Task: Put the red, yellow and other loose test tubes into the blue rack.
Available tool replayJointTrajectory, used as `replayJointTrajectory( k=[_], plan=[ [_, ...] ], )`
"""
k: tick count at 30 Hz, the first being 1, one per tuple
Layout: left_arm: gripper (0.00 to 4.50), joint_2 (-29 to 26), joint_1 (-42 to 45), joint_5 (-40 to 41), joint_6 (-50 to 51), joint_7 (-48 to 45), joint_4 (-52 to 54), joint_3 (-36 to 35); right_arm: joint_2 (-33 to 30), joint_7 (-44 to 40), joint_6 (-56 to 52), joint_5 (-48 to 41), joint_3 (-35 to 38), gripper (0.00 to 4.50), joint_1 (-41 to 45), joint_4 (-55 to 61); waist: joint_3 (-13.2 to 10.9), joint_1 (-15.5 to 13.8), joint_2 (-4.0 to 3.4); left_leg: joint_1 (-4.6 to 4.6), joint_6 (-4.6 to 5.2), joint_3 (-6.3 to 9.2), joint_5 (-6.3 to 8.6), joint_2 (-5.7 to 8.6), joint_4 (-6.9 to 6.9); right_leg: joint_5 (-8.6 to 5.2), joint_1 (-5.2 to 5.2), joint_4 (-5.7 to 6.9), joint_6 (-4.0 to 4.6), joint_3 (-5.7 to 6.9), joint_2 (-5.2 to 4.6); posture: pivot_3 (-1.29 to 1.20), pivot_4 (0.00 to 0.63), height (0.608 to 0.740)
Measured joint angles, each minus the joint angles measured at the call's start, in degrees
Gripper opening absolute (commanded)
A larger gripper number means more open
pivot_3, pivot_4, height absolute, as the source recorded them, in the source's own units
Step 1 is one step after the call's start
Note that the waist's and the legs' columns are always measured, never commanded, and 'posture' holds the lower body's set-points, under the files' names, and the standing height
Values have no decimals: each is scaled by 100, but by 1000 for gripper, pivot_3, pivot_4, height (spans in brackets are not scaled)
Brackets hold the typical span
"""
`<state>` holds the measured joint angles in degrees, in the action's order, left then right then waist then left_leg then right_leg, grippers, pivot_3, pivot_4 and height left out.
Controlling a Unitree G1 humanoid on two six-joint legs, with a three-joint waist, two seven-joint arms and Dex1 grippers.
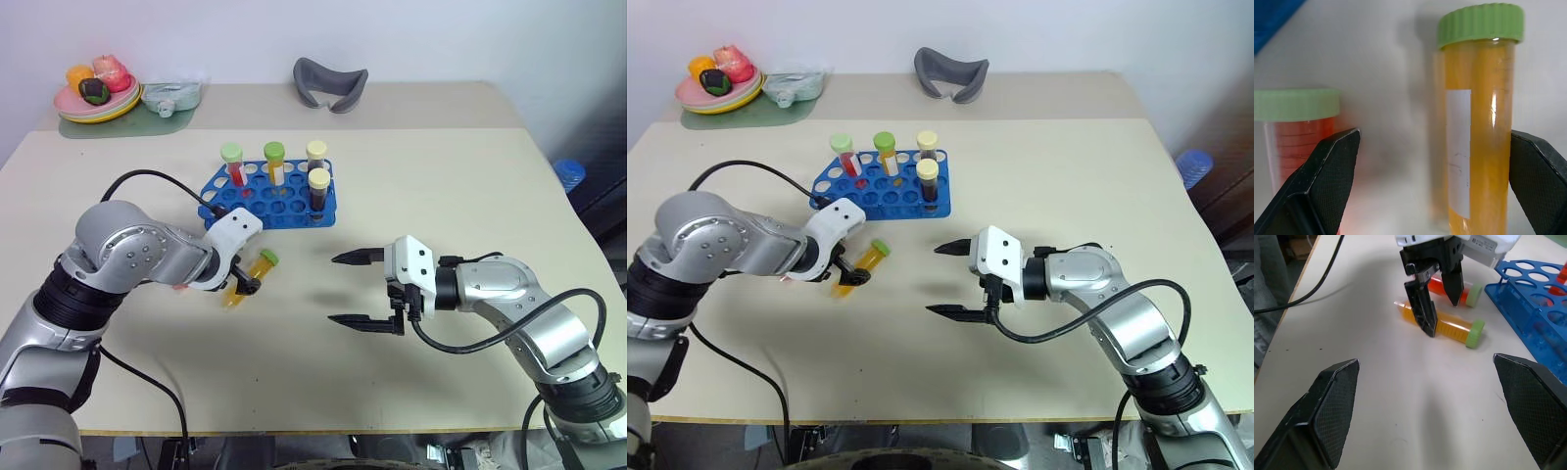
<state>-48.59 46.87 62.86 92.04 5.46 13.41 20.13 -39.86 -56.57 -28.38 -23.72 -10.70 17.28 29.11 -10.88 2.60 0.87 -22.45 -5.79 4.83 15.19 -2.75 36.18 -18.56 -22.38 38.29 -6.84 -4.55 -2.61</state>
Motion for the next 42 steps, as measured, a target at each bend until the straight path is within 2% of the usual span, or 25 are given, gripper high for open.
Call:
replayJointTrajectory(
  k=[14,25,37,40,42],
  plan=[
    [4500,169,559,-1444,-26,-1518,-506,577,63,163,21,43,-30,4474,-47,0,1,-16,-1,-1,0,0,0,2,3,0,5,-1,0,1,-1,0,150,740],
    [4500,397,1203,-2566,-314,-2952,-1658,1224,80,160,127,99,-89,4474,-32,-5,12,-20,-18,6,0,0,0,4,6,0,9,6,0,2,-1,0,150,740],
    [4500,567,1689,-3494,-665,-4050,-2617,1747,108,171,133,113,-119,4474,-44,-6,20,0,-30,11,0,0,0,3,6,0,10,15,0,0,2,0,150,740],
    [3690,577,1688,-3637,-650,-4206,-2665,1744,117,181,133,118,-125,4500,-44,-6,19,1,-30,11,0,0,0,3,6,0,10,15,-1,0,2,0,150,740],
    [2724,581,1686,-3740,-625,-4252,-2676,1717,119,195,134,132,-125,4500,-44,-6,19,8,-30,10,1,0,0,3,5,-1,9,13,-1,-1,2,0,150,740]
  ],
)
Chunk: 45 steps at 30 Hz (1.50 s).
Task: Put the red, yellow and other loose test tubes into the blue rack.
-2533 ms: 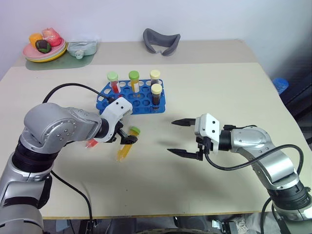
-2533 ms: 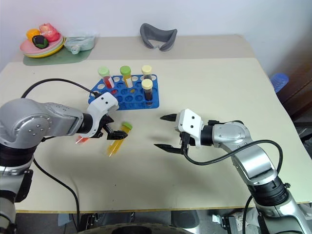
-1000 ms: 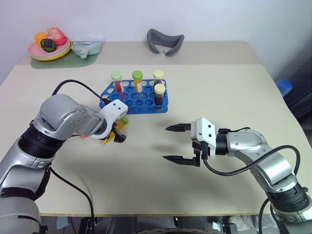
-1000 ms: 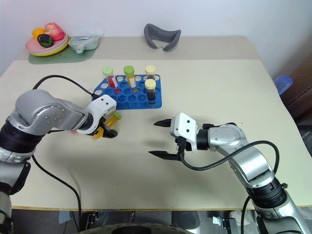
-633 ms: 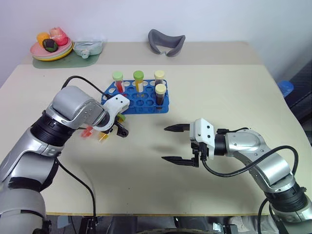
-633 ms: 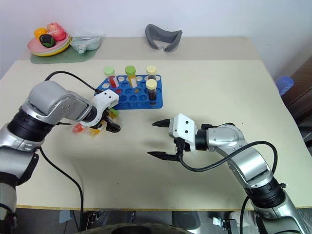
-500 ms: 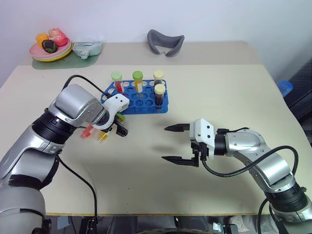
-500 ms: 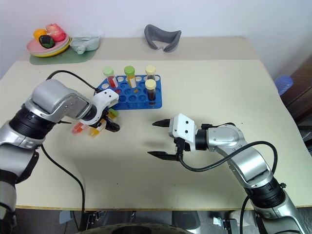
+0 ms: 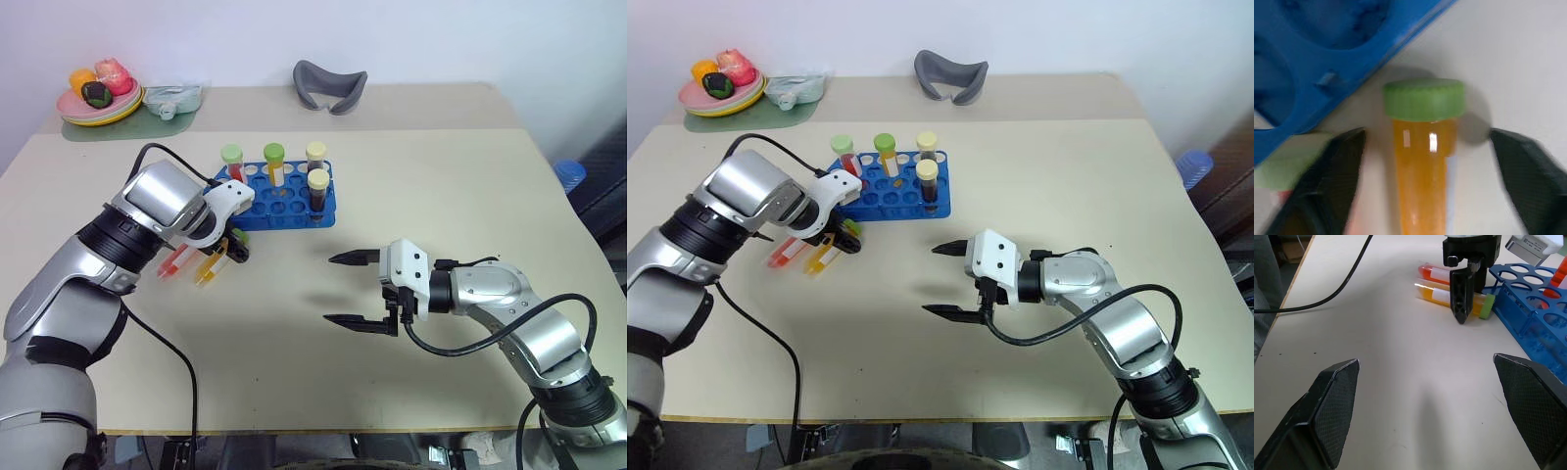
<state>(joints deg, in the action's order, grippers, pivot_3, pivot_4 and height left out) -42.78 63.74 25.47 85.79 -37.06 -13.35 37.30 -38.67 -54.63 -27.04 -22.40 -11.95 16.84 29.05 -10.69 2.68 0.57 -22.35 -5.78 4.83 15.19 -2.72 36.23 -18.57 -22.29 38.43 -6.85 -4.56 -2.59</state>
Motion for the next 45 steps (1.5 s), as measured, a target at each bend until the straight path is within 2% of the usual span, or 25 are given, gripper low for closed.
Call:
replayJointTrajectory(
  k=[1,11,12,13,15,30,33,36,38,40,42,45],
  plan=[
    [2318,-1,-2,-35,24,-14,1,-13,0,10,0,19,0,4500,0,0,0,-2,0,0,0,0,0,0,-2,-1,-1,-1,0,0,0,0,150,740],
    [2318,3,-126,-240,117,-148,133,-174,37,-12,75,78,-16,4500,11,-24,0,4,0,-1,0,0,0,0,-2,-2,-2,-2,-1,0,0,0,150,740],
    [1795,2,-144,-247,128,-147,142,-214,43,-23,93,82,-19,4500,12,-26,0,5,0,-1,0,0,0,0,-3,-2,-2,-2,-1,0,0,0,150,740],
    [1594,-3,-161,-260,141,-143,155,-236,45,-29,105,83,-21,4500,12,-29,0,5,0,-1,1,0,0,0,-2,-2,-2,-2,-1,0,0,0,150,740],
    [850,-8,-214,-282,185,-141,198,-330,57,-40,114,85,-26,4500,17,-39,0,0,0,-1,0,0,0,0,-2,-2,-1,-2,-1,0,0,0,150,740],
    [812,-118,-651,-239,517,14,931,-785,153,-117,161,131,-109,4500,98,-135,-1,2,1,-3,0,0,0,-1,-2,-2,-4,-2,-1,0,-1,0,150,740],
    [812,-362,-1159,-59,350,-93,1560,-1270,144,-110,156,133,-106,4500,92,-134,-4,5,3,-10,0,0,0,-2,-4,-2,-13,-2,-1,0,-1,0,150,740],
    [812,-705,-2303,297,-790,-578,2637,-2496,70,-90,113,114,3,4500,-29,-112,-8,-16,5,-18,-24,-2,-13,-6,-6,-2,-20,-6,0,1,-5,0,150,740],
    [812,-693,-2920,456,-1539,-761,3149,-3239,33,-24,52,76,128,4500,-82,-116,-8,-35,7,-18,-24,-4,-13,-6,-3,-2,-15,-10,0,2,-8,0,150,740],
    [812,-475,-3558,538,-2345,-775,3520,-4129,105,169,-130,-45,366,4500,-58,-129,-8,-46,7,-15,-2,-5,-1,-5,-1,-1,-9,-11,0,2,-9,0,150,740],
    [812,-121,-3941,586,-2853,-632,3643,-4694,225,337,-344,-248,569,4500,-8,-135,-7,-50,7,-11,-1,-4,0,-4,1,-1,-4,-9,0,3,-8,0,150,740],
    [812,623,-4360,515,-3773,-262,3819,-5083,537,605,-755,-775,890,4500,83,-139,-6,-53,12,-14,-1,-3,0,-4,1,0,-3,-12,-1,3,-9,0,150,740]
  ],
)
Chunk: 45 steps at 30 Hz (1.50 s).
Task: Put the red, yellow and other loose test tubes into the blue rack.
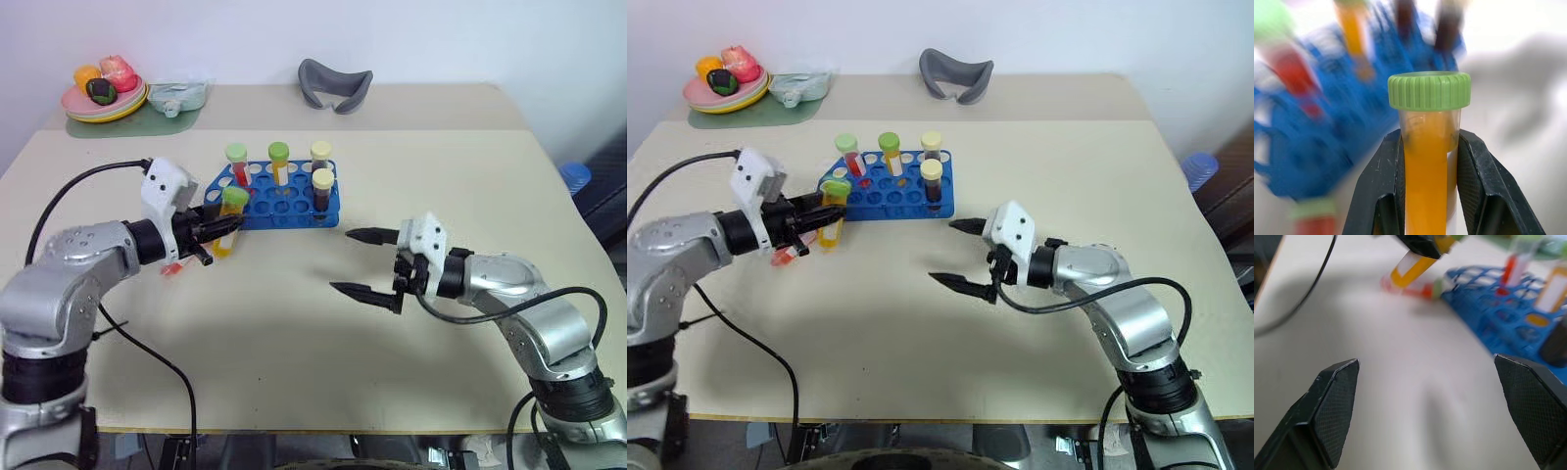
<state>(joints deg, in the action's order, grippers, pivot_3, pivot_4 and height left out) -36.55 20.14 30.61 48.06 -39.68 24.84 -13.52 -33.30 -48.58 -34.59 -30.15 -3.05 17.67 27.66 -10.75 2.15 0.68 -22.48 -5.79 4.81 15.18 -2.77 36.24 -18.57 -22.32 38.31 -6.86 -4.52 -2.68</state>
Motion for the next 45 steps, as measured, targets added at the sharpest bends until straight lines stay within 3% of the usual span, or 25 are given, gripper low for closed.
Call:
replayJointTrajectory(
  k=[7,13,28,45],
  plan=[
    [812,1710,408,-1090,-2219,1449,-466,416,222,249,-419,-533,232,4500,67,-172,3,-56,3,0,2,-2,1,4,2,2,1,-3,-1,-1,0,0,150,740],
    [812,2368,534,-1769,-3650,1628,-1867,1093,297,337,-417,-472,-26,4500,-53,-193,3,24,3,-1,4,-2,2,2,-1,1,-4,-2,-1,-1,3,0,150,740],
    [812,2694,759,-2124,-5391,1553,-3346,1361,419,719,-431,-460,-109,4500,-204,50,4,32,2,2,4,0,2,3,0,1,-1,0,-1,-1,3,0,150,740],
    [812,2747,932,-2260,-5845,1676,-3816,1357,402,749,-449,-487,-109,4500,-205,128,4,29,1,3,4,0,2,3,0,1,0,0,-1,0,3,0,150,740]
  ],
)
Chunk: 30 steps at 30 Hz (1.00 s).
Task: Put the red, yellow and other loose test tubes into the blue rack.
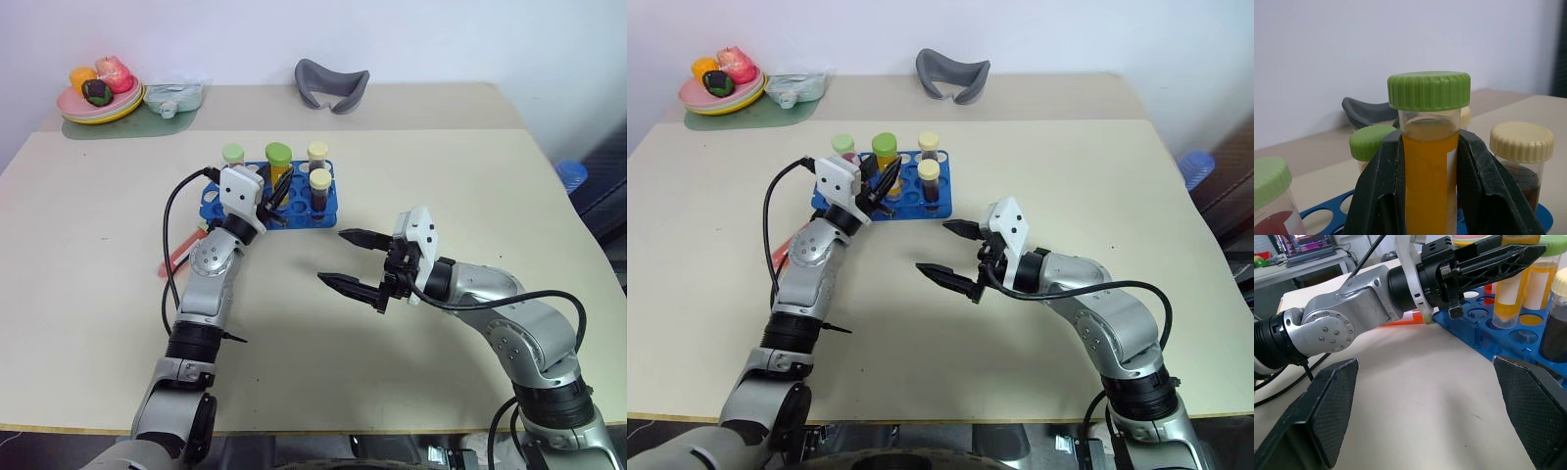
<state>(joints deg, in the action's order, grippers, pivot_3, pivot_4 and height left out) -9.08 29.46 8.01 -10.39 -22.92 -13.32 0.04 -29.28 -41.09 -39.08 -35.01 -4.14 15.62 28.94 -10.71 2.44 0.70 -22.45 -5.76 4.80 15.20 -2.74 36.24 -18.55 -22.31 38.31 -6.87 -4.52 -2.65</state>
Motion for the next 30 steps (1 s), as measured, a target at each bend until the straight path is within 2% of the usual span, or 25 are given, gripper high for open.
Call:
replayJointTrajectory(
  k=[30],
  plan=[
    [812,-87,-176,-10,330,26,398,30,-48,-108,70,110,-119,4500,-67,0,0,0,0,0,0,0,0,0,0,0,0,0,0,0,0,0,150,740]
  ],
)
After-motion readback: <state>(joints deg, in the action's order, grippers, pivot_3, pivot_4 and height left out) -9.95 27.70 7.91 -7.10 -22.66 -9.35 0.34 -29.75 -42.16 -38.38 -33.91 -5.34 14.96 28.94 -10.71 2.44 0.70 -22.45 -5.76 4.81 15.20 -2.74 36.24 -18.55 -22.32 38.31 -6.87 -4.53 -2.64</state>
